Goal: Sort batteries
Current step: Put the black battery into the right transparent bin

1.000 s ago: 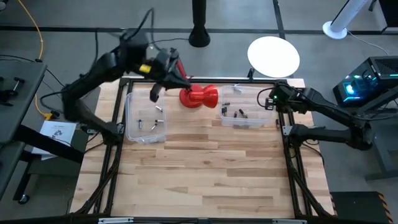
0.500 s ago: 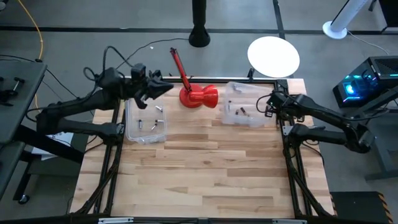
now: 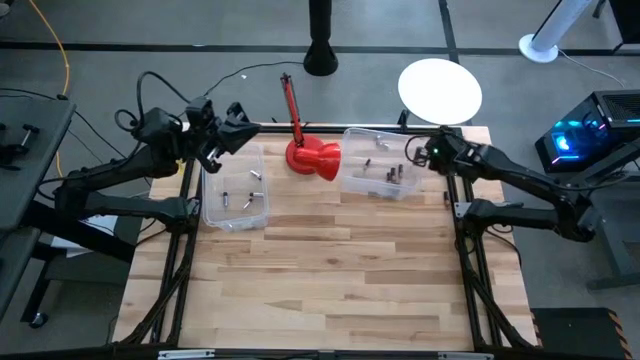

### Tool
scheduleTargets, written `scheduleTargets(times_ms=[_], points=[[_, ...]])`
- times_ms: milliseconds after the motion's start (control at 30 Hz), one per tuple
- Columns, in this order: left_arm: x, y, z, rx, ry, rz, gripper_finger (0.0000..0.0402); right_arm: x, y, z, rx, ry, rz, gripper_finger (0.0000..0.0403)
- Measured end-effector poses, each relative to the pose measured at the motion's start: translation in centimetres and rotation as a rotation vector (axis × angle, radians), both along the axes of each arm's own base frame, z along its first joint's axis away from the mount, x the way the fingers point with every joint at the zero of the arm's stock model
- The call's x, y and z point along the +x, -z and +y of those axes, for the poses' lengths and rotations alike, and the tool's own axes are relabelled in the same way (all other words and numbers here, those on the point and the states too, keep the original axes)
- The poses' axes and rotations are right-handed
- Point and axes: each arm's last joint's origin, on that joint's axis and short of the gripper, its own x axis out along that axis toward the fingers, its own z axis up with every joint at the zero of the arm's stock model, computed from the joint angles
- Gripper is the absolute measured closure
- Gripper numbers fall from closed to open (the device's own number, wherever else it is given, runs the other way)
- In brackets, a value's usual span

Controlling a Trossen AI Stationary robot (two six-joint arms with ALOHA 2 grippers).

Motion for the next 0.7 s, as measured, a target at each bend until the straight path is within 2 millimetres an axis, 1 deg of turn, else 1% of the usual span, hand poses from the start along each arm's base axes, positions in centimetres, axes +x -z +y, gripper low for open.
scheduleTargets(times_ms=[100,200,267,333,467,567,700], points=[[-0.1,0.0,0.0,0.022,-0.014,-0.001,0.0402,-1.1,-1.3,0.3,-0.023,0.105,0.102,0.0403],[-0.2,-0.1,0.0,0.038,-0.037,-0.009,0.0402,-2.3,-1.3,0.7,0.019,0.196,0.194,0.0403],[-0.2,-0.1,0.1,0.032,-0.058,-0.010,0.0402,-2.9,-0.4,1.1,0.056,0.264,0.231,0.0403],[-0.2,-0.1,0.4,0.024,-0.085,-0.010,0.0401,-3.1,0.8,1.3,0.089,0.297,0.237,0.0403],[-0.5,-0.1,1.0,0.020,-0.121,-0.013,0.0402,-3.1,3.9,1.5,0.141,0.329,0.203,0.0403],[-0.7,-0.1,1.4,-0.009,-0.129,-0.014,0.0401,-2.8,4.8,1.1,0.167,0.292,0.240,0.0403],[-0.8,-0.1,1.8,-0.034,-0.119,-0.012,0.0402,-2.7,5.9,0.2,0.260,0.262,0.323,0.0403]])
